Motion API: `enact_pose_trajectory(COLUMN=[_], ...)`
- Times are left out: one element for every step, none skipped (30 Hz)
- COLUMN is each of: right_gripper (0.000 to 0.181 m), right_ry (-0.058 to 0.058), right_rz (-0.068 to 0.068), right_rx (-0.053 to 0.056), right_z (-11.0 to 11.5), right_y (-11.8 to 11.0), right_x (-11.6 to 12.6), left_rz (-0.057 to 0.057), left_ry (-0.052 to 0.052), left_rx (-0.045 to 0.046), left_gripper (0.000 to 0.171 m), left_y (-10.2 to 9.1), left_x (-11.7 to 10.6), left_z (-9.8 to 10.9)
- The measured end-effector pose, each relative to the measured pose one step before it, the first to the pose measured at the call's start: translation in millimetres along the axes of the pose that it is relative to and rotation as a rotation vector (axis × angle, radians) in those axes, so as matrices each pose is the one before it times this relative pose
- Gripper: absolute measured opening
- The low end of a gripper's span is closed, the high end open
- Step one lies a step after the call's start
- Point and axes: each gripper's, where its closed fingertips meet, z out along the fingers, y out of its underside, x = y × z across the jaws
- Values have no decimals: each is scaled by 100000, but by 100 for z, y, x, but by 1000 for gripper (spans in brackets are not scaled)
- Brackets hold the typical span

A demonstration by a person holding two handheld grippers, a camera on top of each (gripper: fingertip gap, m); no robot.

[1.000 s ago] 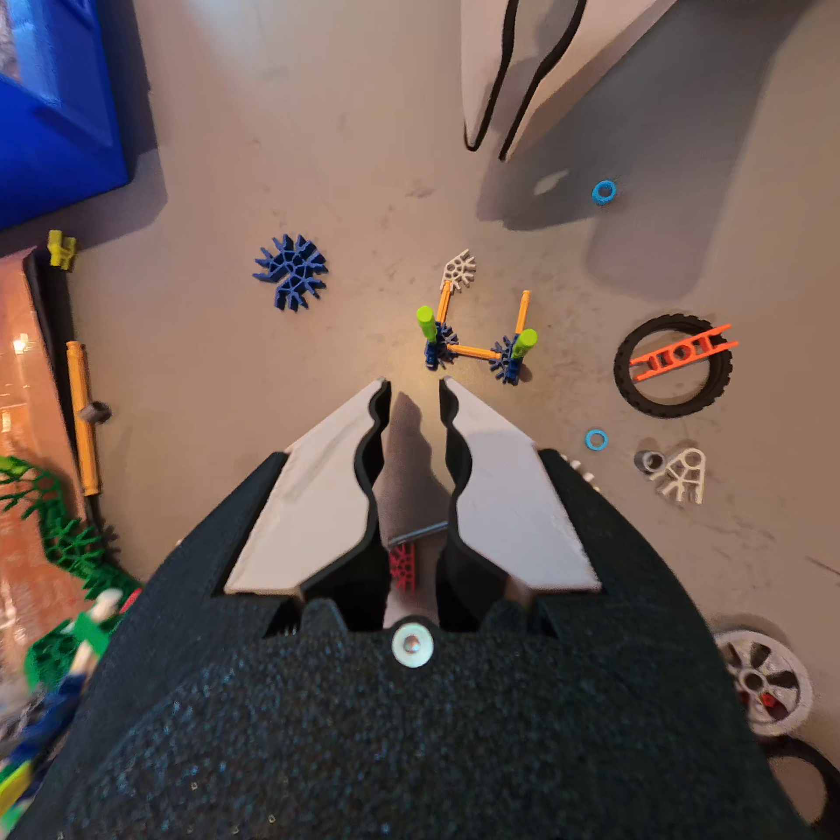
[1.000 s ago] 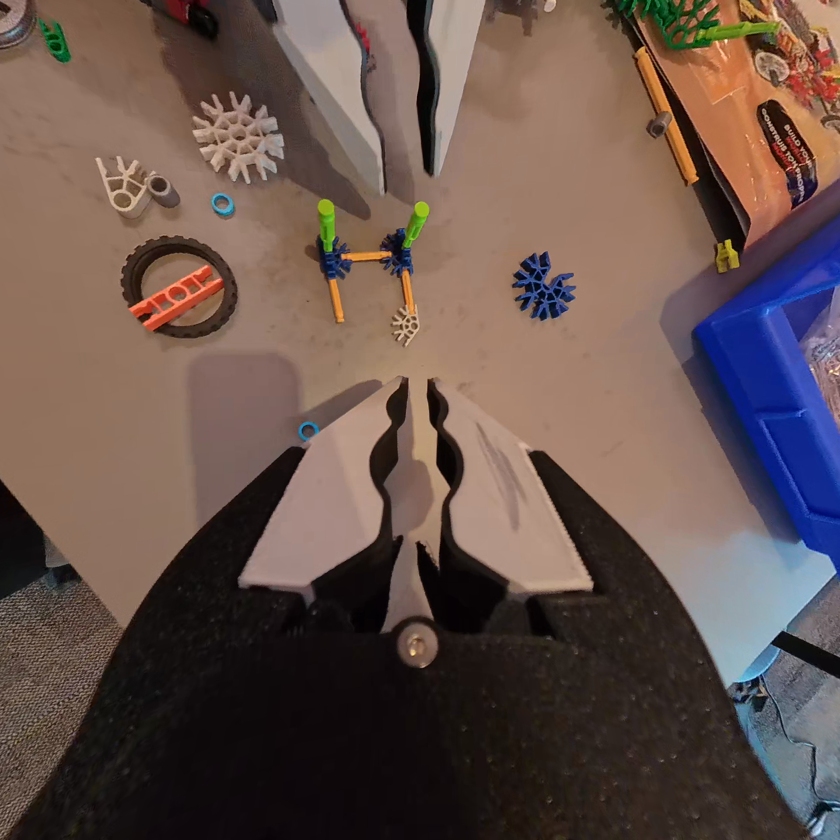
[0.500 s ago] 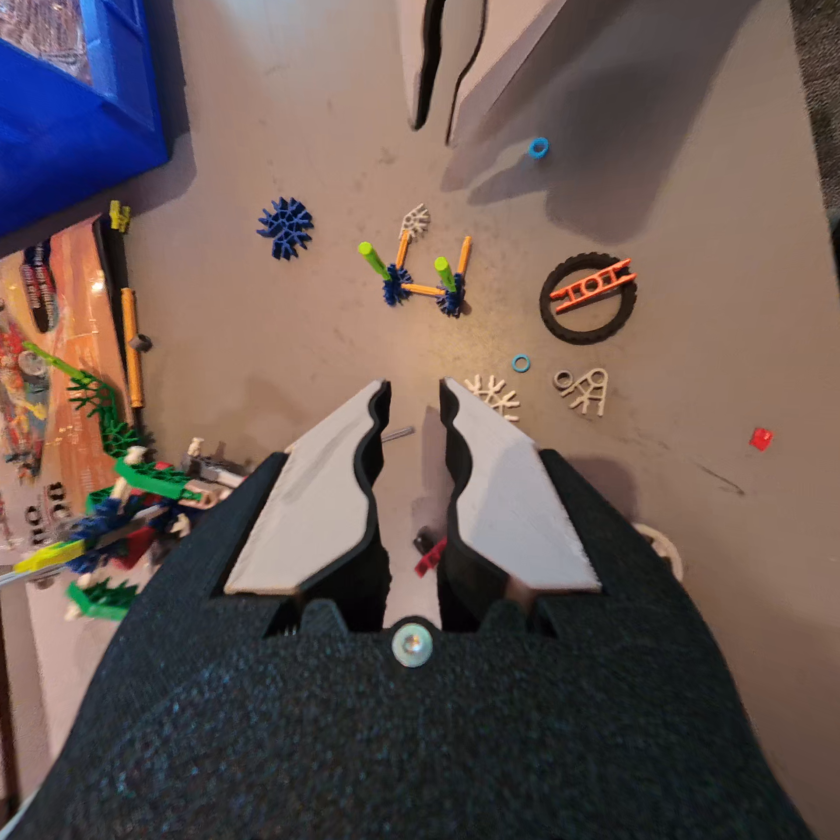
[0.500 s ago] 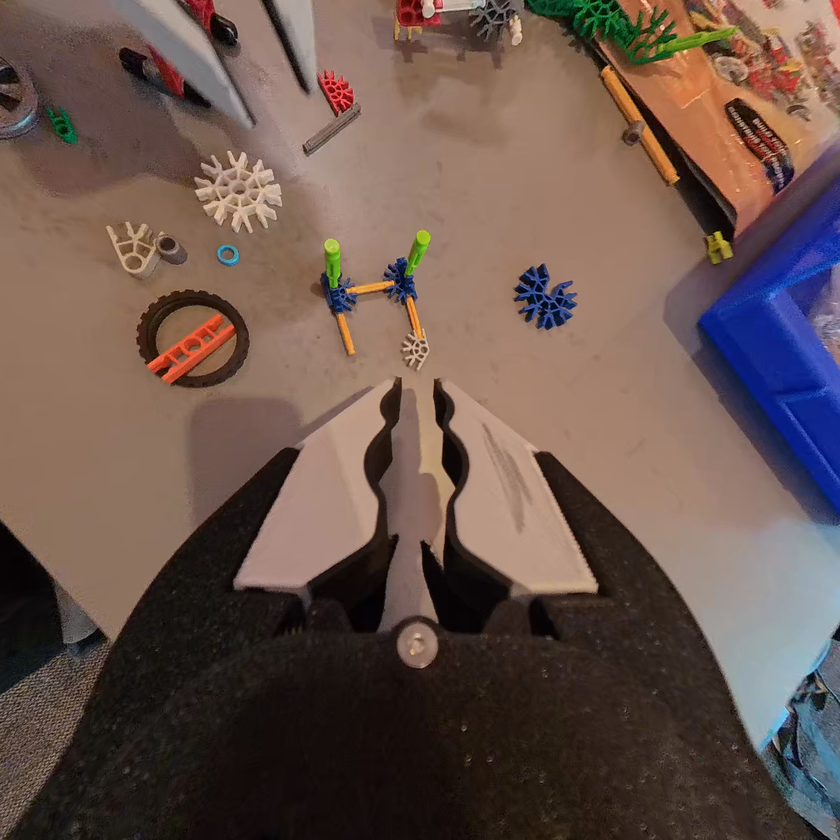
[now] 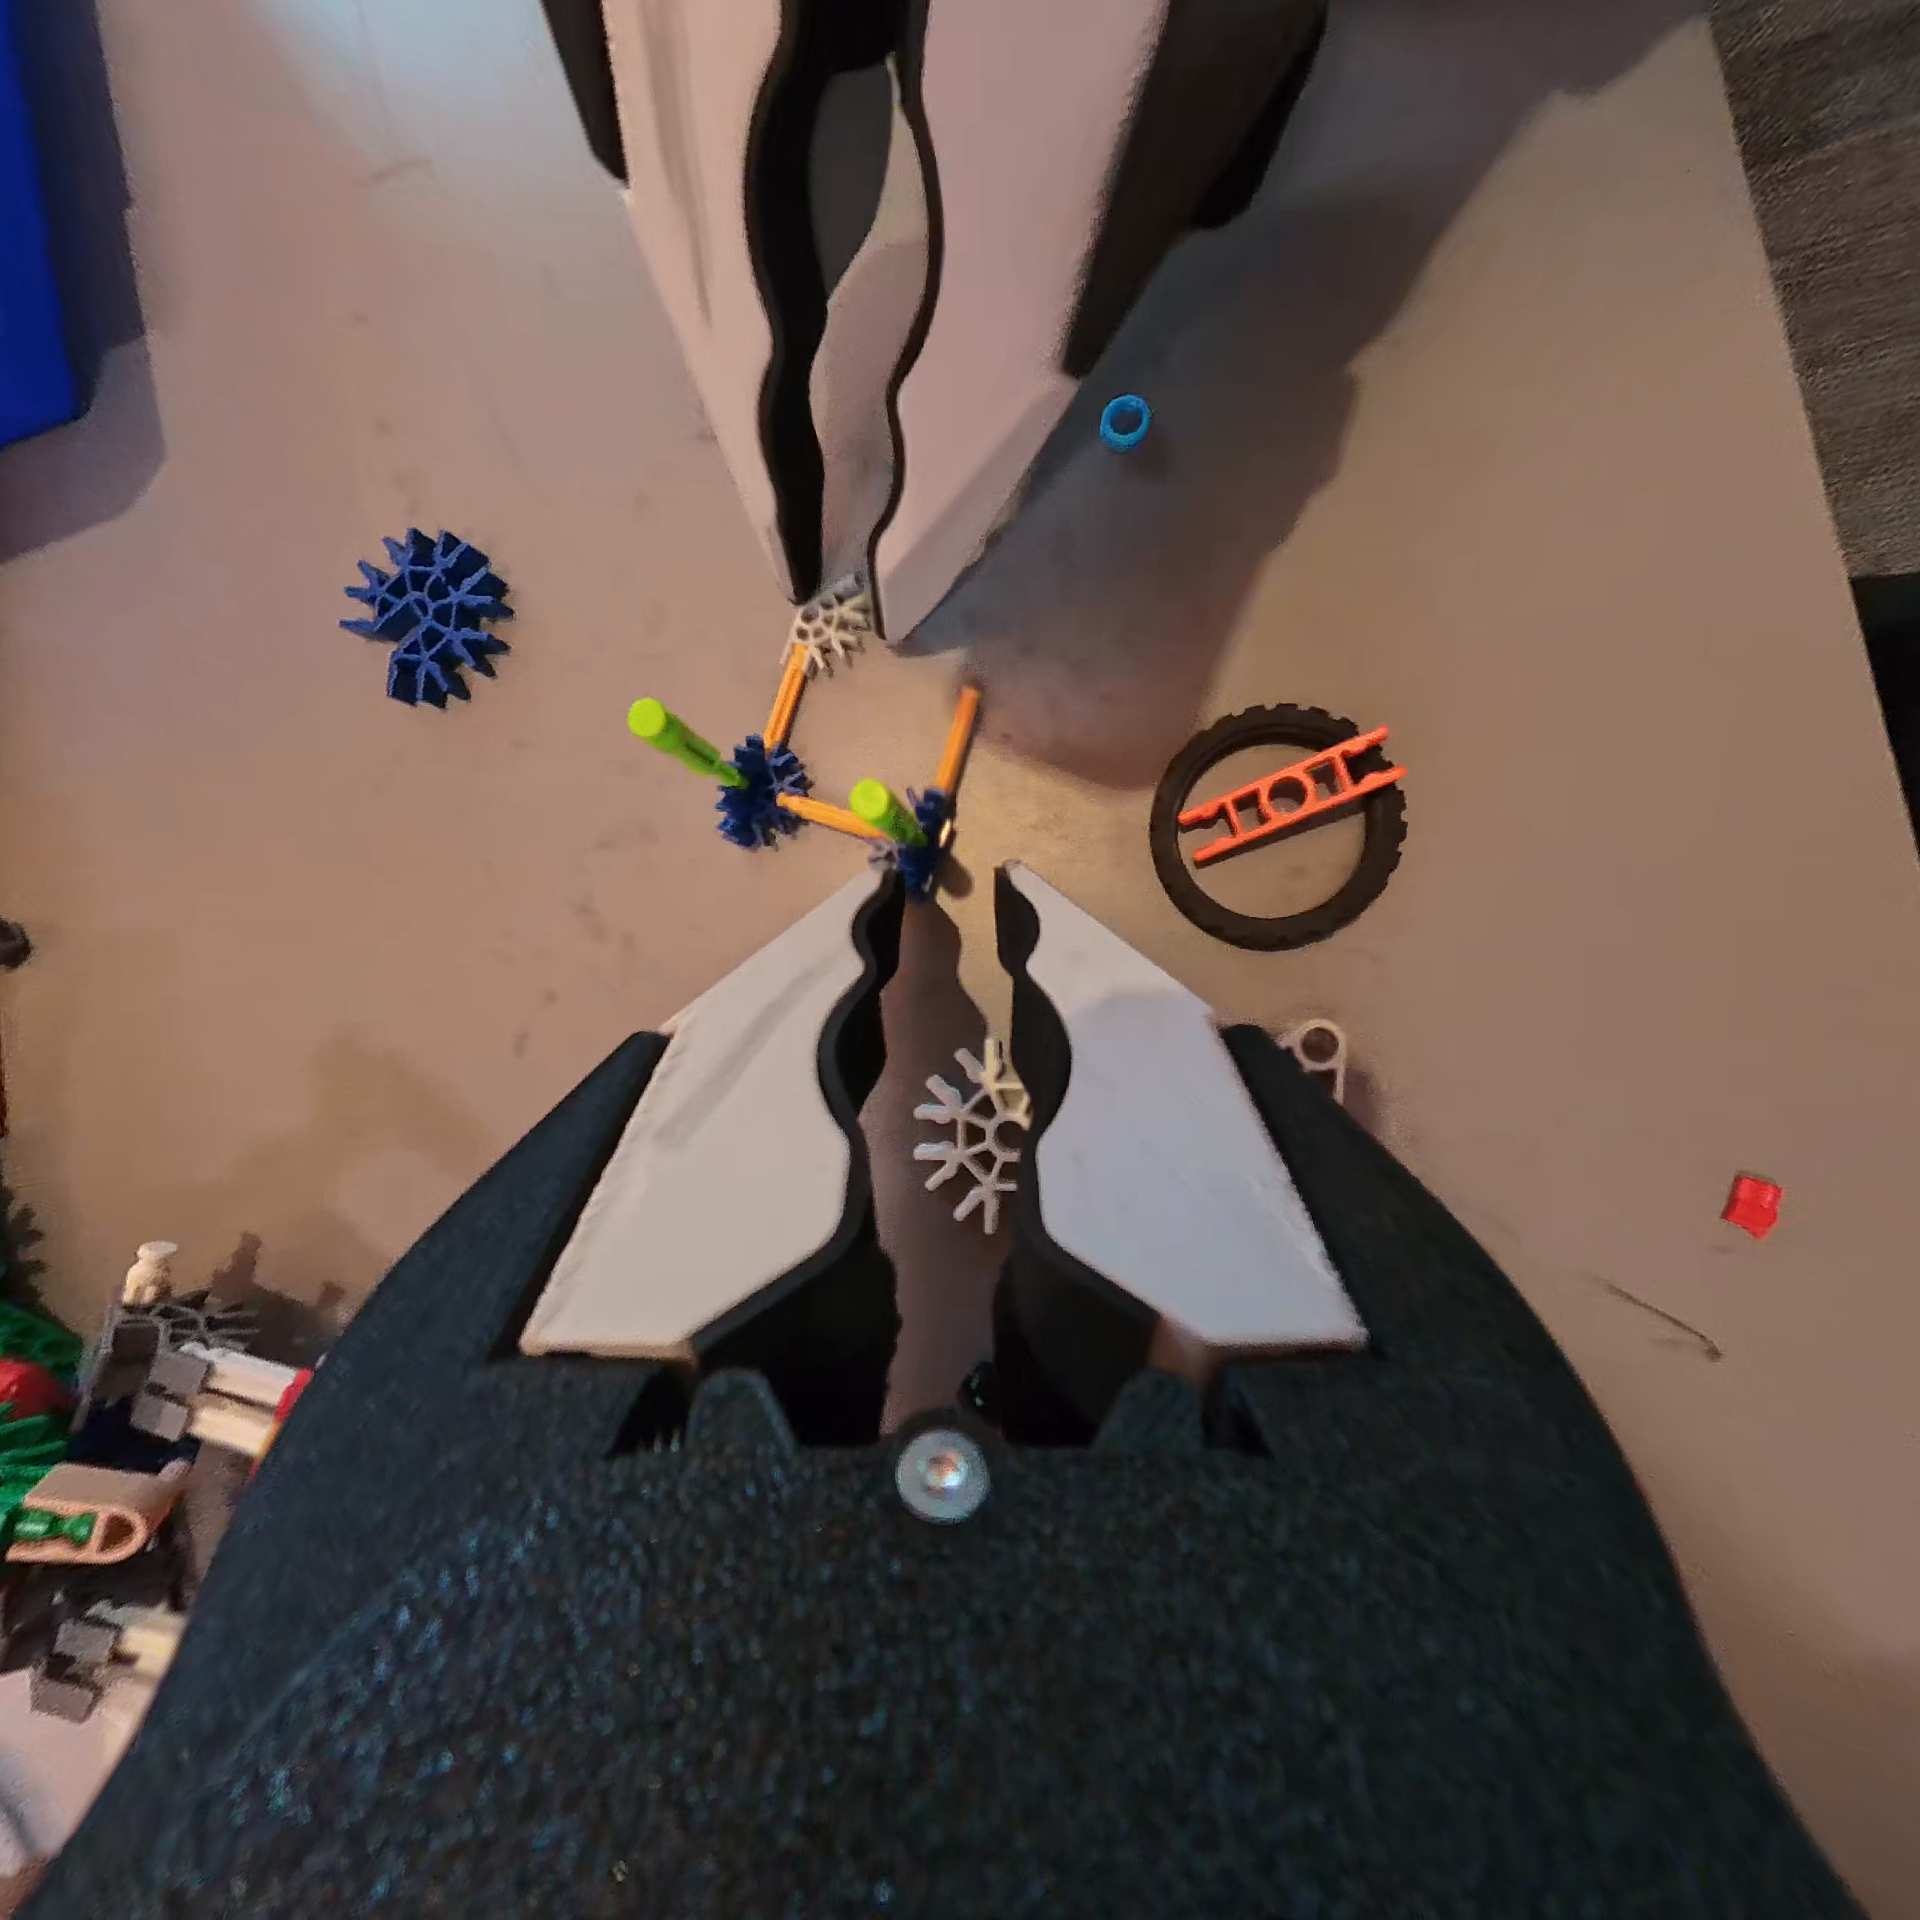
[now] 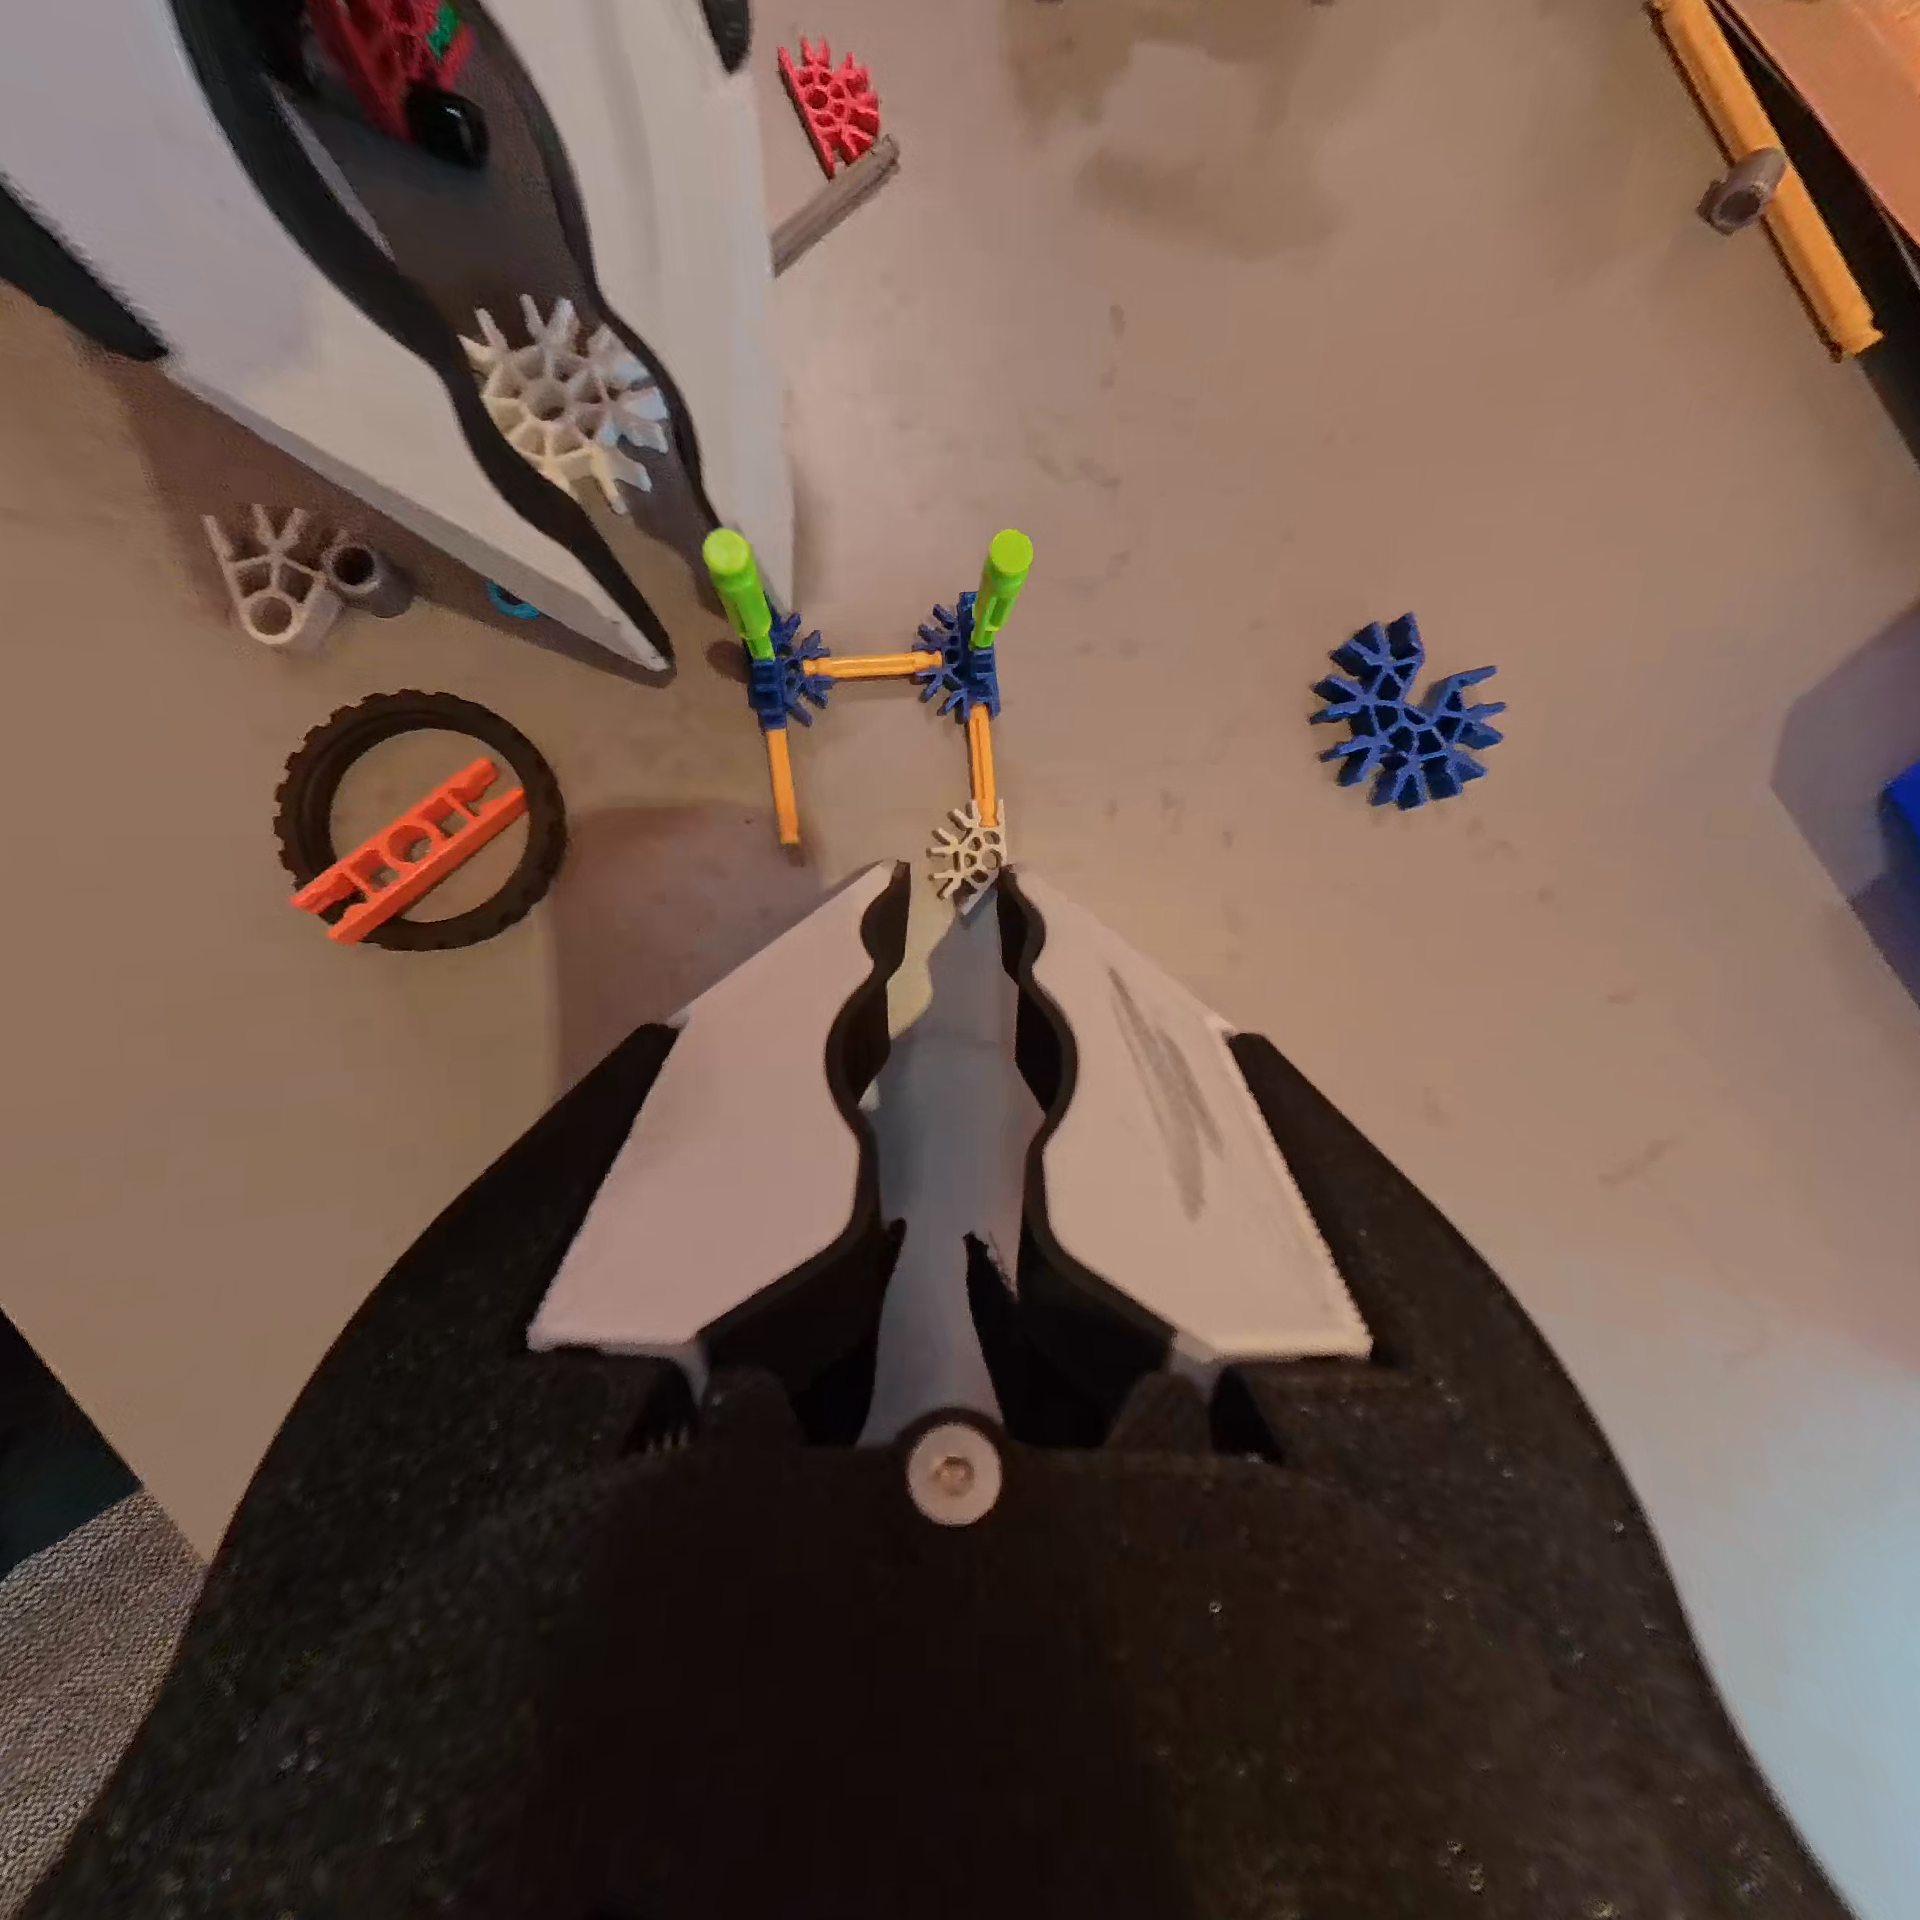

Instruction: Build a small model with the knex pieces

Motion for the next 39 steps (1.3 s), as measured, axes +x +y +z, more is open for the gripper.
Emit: enact_pose_trajectory(right_gripper=[16,16,17,17,18,18,18,18,18,17,18,18,18,18,18,18,18,18,18,18,18,18,18,18,18,18,18,18,18,18,17,17,17,17,17,17,17,17,17], right_ry=[-506,-1052,-1534,-786,456,959,255,-828,-1220,-797,-237,-134,-21,654,1109,829,812,713,86,-345,-342,-160,-1064,-1483,-846,153,965,1010,716,442,-18,-306,-472,-397,-1083,-790,883,1416,1142], right_rz=[-85,208,482,-41,-500,-2,329,-508,-659,-57,-158,-74,663,1107,1203,1082,558,228,48,-382,-659,-518,-310,-464,-376,-6,228,585,820,640,-90,-1124,-1481,-1254,-1119,-1070,-75,1598,2272], right_rx=[443,315,276,-89,-568,-839,-753,-362,-59,-73,-129,55,553,1043,1078,631,335,182,-90,-437,-659,82,730,1104,1001,332,-97,-123,77,201,-63,-315,-564,-286,-172,220,1155,1754,1927], right_z=[17,-3,-32,-18,-15,-45,-92,-118,-109,-79,-94,-125,-178,-211,-205,-126,-31,81,196,300,338,254,130,57,27,-28,-68,-93,-89,-40,53,138,210,182,88,-22,-155,-255,-274], right_y=[-56,-58,-86,-41,41,86,112,100,73,65,96,110,89,24,-4,33,1,-43,-65,-38,-27,-165,-275,-309,-253,-81,72,135,112,66,15,-30,-68,-180,-189,-163,-209,-208,-160], right_x=[-232,-325,-415,-342,-168,-43,-85,-294,-375,-252,-144,-77,64,246,363,308,255,164,16,-115,-169,-142,-278,-357,-234,-6,202,271,264,177,6,-162,-280,-259,-331,-232,161,419,481], left_rz=[-280,-435,-439,-127,-91,-753,-609,-204,-125,-553,-970,-601,-393,-798,-1029,-426,357,359,97,214,300,331,274,27,-233,-129,-54,-251,-622,-527,-154,-106,194,574,508,276,258,-460,-1286], left_ry=[-27,-1842,-1371,61,-300,-499,-975,-3053,-5002,-3293,-1352,-1291,-2502,-1882,-1688,-199,638,1493,1822,771,-258,-141,-42,-1060,-966,-1236,-1720,-1759,-494,1140,1813,1016,331,-114,-4,-790,-1722,-972,66], left_rx=[783,-111,-670,-510,390,167,-54,-338,-394,34,608,615,506,-385,-1014,-1179,-357,6,-30,141,115,-110,-171,384,-16,-159,-22,195,376,653,954,700,11,-306,-355,-493,-626,-249,433], left_gripper=[14,14,14,14,14,15,15,14,14,13,13,13,13,13,13,13,13,13,13,13,13,13,13,13,13,13,13,13,13,14,14,14,14,15,15,15,15,15,15], left_y=[-8,82,143,133,-17,20,65,114,126,58,-30,-31,15,177,289,300,154,55,9,-68,-109,-82,-58,-143,-51,15,61,76,77,-5,-111,-172,-106,-67,-48,5,81,98,66], left_x=[-81,-377,-314,-53,-112,-188,-283,-628,-932,-684,-396,-360,-547,-490,-470,-179,47,242,361,218,62,73,59,-115,-125,-171,-267,-324,-172,82,227,116,35,-10,19,-107,-253,-177,-79], left_z=[26,58,108,121,66,29,20,6,2,17,16,-1,-72,-108,-132,-128,-122,-77,2,90,150,177,185,180,168,125,44,-52,-127,-171,-177,-107,3,87,135,150,101,5,-109])
